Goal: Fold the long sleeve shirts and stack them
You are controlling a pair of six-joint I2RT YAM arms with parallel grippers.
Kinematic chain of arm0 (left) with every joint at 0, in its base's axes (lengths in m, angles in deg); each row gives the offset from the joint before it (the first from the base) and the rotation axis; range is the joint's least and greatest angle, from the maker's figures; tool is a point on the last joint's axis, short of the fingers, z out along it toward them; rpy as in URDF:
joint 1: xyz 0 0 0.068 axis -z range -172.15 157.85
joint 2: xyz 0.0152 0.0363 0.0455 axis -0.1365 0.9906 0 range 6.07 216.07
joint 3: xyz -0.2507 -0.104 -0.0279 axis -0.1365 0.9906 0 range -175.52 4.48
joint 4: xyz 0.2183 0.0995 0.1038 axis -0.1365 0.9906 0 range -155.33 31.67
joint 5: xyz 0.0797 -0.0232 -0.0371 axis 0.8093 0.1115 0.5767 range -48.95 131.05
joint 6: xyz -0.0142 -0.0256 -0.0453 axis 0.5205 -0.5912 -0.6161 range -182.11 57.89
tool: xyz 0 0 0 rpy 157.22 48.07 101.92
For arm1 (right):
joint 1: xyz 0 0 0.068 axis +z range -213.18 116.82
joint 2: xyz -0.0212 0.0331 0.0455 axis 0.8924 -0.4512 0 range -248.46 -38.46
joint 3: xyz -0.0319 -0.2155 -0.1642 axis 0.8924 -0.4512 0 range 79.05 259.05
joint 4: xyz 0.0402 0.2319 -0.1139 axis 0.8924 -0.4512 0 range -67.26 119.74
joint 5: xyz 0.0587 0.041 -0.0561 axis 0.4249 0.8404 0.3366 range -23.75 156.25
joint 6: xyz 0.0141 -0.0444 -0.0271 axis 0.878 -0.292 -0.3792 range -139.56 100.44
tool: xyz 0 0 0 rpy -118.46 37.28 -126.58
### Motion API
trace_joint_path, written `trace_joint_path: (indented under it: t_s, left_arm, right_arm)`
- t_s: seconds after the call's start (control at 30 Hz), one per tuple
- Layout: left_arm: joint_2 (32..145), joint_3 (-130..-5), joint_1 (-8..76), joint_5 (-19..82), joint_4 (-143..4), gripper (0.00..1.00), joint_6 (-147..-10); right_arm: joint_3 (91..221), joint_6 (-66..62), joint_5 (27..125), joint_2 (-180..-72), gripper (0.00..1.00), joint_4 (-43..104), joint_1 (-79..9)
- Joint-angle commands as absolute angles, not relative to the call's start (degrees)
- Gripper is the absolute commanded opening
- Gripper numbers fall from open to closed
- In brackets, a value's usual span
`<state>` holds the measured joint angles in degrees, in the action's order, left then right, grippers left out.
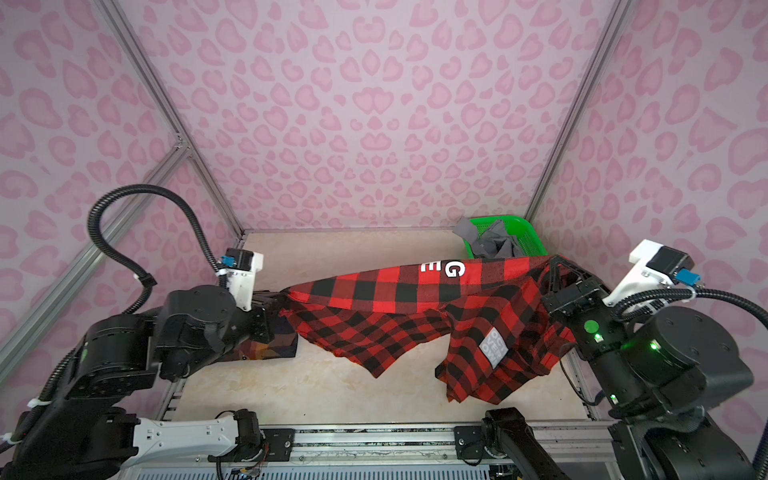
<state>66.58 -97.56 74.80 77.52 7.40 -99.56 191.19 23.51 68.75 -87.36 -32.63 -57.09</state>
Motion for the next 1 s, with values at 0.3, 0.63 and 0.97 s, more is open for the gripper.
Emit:
trace_joint_path:
  t_s: [0.3,0.63,0.97]
  left_arm:
    - [69.7,-101.1,53.2,78.6,8.8,0.04,-84.7]
    - [81.7,-83.9,30.6,53.9,-7.9,0.04,-77.3]
    - [109.8,-100.6,25.3,56.9,-9.4,0.04,-74.2]
  right_arm:
    - [168.3,30.3,70.3,-90.9,0.00,-18.5,-57.1]
    - [152.9,30.6,64.3,-100.9,0.00,-5.4,-49.9]
    - [153.7,29.0,60.8,-120.4,0.00,4.1,-50.4]
